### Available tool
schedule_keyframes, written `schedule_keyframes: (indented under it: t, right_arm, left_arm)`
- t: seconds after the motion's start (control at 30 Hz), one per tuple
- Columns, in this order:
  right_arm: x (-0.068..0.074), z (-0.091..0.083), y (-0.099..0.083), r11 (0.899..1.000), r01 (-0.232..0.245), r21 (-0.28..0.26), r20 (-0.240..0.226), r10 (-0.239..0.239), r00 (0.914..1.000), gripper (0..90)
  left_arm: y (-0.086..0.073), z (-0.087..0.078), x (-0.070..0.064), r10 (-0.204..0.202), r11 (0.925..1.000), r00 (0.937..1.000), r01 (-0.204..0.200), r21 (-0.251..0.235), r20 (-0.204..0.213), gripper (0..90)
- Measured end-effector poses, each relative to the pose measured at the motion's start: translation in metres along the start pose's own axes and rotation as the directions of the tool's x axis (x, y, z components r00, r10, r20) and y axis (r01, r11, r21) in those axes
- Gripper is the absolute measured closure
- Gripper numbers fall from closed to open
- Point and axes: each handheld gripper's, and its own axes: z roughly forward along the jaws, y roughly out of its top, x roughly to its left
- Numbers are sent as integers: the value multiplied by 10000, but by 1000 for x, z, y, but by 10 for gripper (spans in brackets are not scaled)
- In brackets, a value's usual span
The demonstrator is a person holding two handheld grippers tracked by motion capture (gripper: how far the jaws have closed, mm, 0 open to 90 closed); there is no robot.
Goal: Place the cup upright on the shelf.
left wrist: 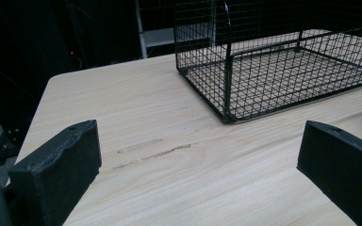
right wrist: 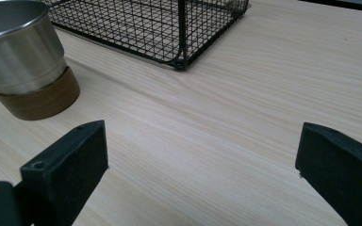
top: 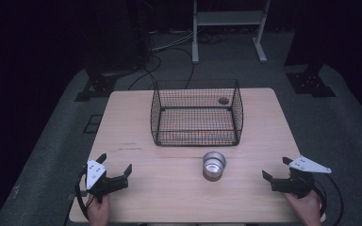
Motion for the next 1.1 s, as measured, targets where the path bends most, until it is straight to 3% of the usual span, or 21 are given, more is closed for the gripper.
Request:
schedule_keyframes:
  t: [0.37,0.83,0.93,1.1]
  right_arm:
    - [7,1,3,9999,157,31,-164,-156,9997,25]
    - [23,6,8,9974,720,83,-521,-715,9961,25]
    - [26,7,10,9982,578,133,-740,-566,9957,25]
    - [31,7,14,9970,766,78,-936,-755,9927,25]
  left_arm:
    - [1,0,0,-30,10000,10000,30,-61,-15,0]
    - [2,0,0,26,10000,10000,-26,-92,-6,0]
    - [1,0,0,-5,10000,10000,5,-95,-6,0]
    - [1,0,1,-8,9999,10000,8,-113,-6,0]
